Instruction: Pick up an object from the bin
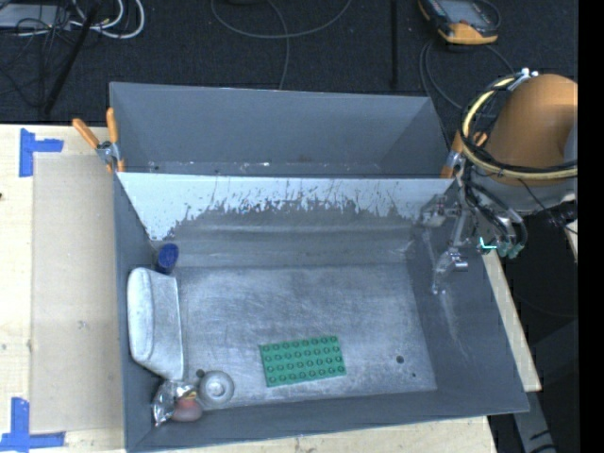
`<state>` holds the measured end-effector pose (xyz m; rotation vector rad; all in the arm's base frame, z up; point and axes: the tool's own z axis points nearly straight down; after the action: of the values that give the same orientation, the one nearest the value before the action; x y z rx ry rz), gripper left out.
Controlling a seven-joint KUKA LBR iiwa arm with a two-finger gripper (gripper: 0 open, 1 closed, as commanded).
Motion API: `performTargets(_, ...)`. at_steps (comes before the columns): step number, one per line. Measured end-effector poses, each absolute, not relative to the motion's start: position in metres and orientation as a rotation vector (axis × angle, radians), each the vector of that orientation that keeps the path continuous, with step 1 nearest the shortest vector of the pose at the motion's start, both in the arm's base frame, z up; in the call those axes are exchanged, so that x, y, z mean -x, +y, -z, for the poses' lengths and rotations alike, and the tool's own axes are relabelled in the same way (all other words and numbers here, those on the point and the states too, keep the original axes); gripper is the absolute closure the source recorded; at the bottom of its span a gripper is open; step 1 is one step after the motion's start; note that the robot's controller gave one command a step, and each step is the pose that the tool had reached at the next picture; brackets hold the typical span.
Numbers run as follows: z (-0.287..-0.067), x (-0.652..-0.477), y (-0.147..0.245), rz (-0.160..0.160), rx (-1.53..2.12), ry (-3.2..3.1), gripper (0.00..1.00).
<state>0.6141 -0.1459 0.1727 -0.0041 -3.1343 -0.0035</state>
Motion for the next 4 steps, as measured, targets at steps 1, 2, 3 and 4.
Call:
performTargets(1,-0.118,-0.550,-0.081,0.009,-0.103,-3.128,0.00)
performTargets(2,-0.071,-0.517,-0.011,0.000,-0.429,-3.113,0.00)
performTargets(3,-0.071,-0.501,0.027,-0.001,-0.644,-3.079,0.00)
performTargets(4,-0.073,-0.501,0.028,-0.002,-0.648,-3.076,1.00)
